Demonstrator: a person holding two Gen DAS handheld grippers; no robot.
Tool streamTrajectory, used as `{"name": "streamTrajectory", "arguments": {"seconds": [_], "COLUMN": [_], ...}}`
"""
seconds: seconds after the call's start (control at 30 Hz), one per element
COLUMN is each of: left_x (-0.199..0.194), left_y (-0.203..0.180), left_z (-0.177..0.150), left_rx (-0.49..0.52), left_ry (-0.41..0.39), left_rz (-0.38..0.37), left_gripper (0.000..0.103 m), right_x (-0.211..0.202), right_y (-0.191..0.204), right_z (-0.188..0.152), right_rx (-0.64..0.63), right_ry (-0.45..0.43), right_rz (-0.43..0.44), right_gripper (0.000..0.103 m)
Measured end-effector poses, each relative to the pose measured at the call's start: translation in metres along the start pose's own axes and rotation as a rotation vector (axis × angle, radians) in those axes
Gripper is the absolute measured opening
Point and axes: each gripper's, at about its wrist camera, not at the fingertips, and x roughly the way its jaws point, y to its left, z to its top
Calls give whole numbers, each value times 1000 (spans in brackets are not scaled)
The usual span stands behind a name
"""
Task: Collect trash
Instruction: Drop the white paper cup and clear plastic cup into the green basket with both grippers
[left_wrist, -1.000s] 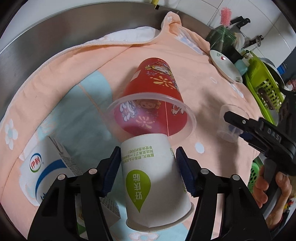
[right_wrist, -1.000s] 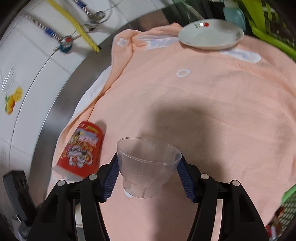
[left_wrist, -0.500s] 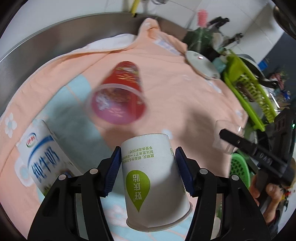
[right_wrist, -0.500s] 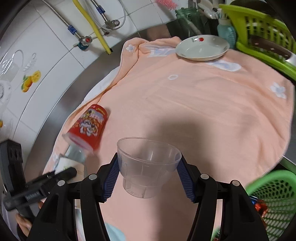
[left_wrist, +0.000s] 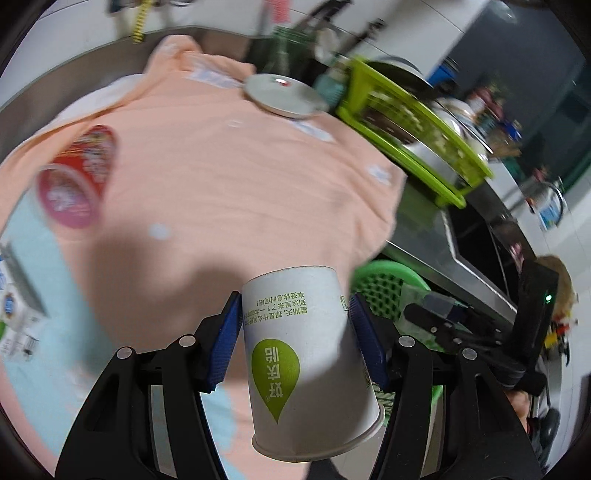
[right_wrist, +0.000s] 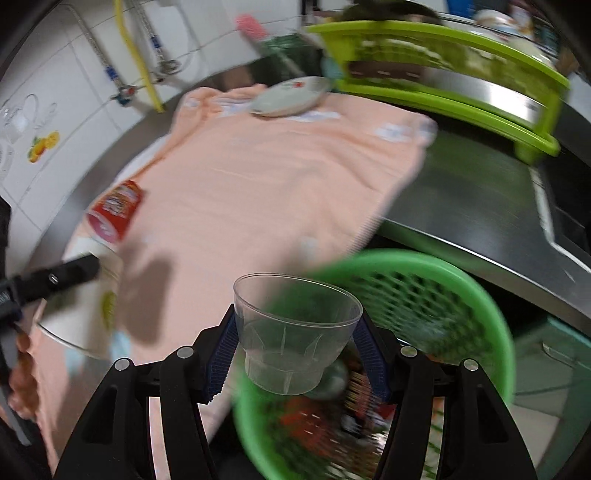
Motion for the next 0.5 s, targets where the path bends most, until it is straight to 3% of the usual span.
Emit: {"name": "streamTrajectory", "arguments": {"seconds": [0.23,0.5], "left_x": [32,69], "left_y": [-59,-96], "left_z": [-18,-32], "left_rx": [69,100], "left_ry": [54,111], "left_rz": [-57,-75], "left_gripper": [59,59], "right_x": [-20,-18], "right_y": [-51,-82], "right_z": [-34,-42], "right_rx": [13,35], "right_ry": [-5,-5], "right_rz": [-99,-140], "right_gripper": [59,59]}}
